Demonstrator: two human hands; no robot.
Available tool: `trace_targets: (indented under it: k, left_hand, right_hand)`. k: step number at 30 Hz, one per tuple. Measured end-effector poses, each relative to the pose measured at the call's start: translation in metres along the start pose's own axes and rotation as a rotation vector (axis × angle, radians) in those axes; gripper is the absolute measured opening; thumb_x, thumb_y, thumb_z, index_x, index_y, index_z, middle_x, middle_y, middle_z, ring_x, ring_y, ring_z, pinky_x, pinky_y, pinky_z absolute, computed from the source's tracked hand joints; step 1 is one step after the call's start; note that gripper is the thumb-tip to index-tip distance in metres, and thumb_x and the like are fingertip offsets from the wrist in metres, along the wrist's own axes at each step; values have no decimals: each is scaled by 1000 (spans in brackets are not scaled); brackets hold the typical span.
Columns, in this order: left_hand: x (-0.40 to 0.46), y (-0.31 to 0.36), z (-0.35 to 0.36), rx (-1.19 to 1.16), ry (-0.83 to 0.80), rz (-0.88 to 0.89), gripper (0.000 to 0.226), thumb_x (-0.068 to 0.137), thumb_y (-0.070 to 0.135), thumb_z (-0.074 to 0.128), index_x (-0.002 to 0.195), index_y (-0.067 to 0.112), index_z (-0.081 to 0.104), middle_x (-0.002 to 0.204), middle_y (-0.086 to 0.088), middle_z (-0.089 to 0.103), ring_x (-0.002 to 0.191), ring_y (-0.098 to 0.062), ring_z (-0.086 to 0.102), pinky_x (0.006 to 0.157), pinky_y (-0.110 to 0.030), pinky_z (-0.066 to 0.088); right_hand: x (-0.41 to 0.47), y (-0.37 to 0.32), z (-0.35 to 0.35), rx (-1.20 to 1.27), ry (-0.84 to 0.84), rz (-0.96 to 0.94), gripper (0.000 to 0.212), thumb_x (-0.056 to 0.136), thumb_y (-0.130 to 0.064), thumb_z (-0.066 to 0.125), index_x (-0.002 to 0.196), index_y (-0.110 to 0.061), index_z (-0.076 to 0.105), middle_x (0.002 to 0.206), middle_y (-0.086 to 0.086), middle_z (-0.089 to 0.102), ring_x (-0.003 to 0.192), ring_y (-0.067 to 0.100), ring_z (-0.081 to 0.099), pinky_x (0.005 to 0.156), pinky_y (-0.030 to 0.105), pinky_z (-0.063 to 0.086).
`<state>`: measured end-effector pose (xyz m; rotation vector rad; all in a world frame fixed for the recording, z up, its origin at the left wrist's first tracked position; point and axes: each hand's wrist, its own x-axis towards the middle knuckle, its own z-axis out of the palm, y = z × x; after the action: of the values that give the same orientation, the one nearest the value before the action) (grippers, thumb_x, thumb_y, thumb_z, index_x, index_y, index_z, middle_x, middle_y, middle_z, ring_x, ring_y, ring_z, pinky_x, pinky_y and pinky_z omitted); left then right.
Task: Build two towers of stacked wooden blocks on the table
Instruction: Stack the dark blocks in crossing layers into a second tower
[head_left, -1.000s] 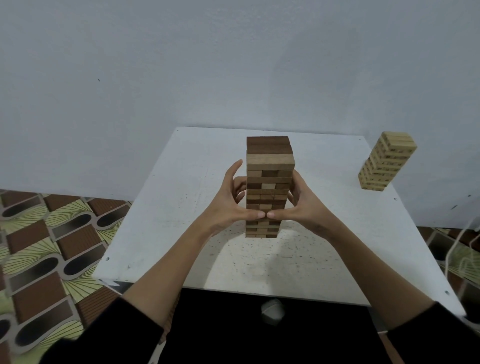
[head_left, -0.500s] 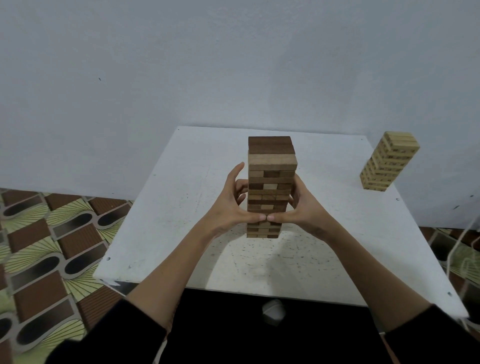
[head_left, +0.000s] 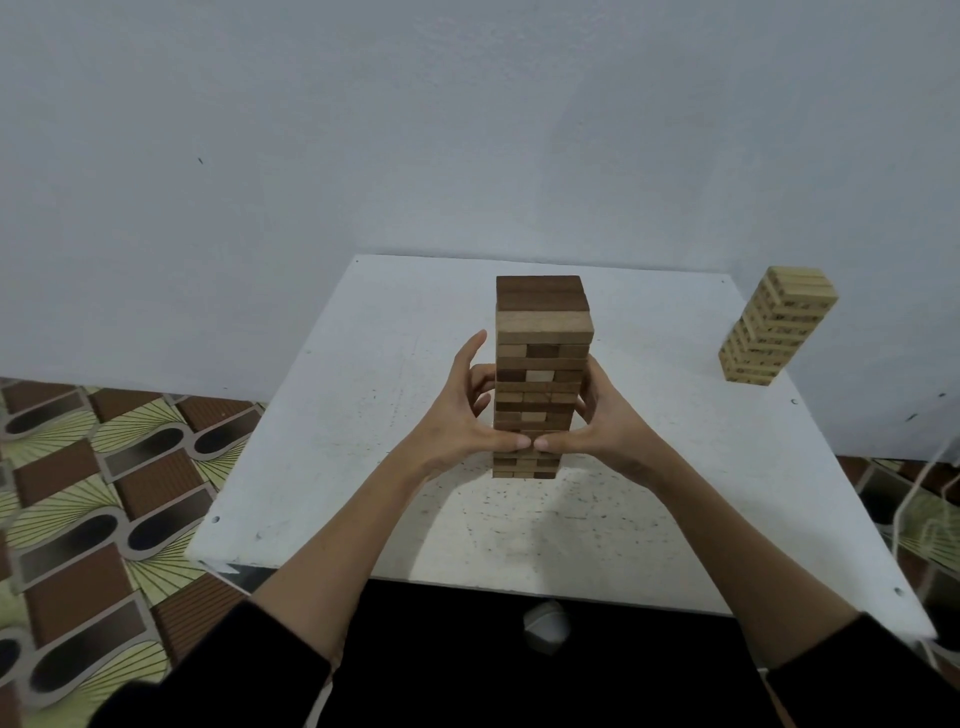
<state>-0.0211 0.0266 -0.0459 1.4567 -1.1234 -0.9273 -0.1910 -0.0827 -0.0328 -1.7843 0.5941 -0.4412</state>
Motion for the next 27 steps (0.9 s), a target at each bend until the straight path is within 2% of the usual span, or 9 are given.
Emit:
trace_targets:
  k: [3,12,23,27]
  left_hand:
    - [-3,-5,-2,-3,-21,-19,120,57,13,87,149,28,12,131,-2,54,128,-11,47,114,-49,29]
    - [-3,-7,0,-2,-8,-21,119,58,12,86,149,30,11,130,-2,55,126,-11,49,114,-49,29]
    - [-4,-7,1,1,18,-11,116,59,9,85,148,30,13,126,2,56,121,-5,51,114,-48,29]
    - [-4,-8,1,-9,22,-7,116,60,6,85,148,30,14,126,-1,57,122,-8,52,114,-49,29]
  right_hand:
    - [-1,3,1,1,-5,17,114,50,-36,88,144,-28,24,133,-9,48,129,10,42,113,50,27]
    - [0,6,3,-21,20,27,105,56,-27,86,142,-32,27,129,-16,48,126,5,43,114,49,26]
    - [2,7,4,-23,38,28,108,53,-29,87,143,-31,26,132,-13,48,128,9,42,115,49,26]
    - [2,8,3,-24,44,29,109,53,-27,87,143,-31,26,131,-11,49,127,8,43,115,48,25]
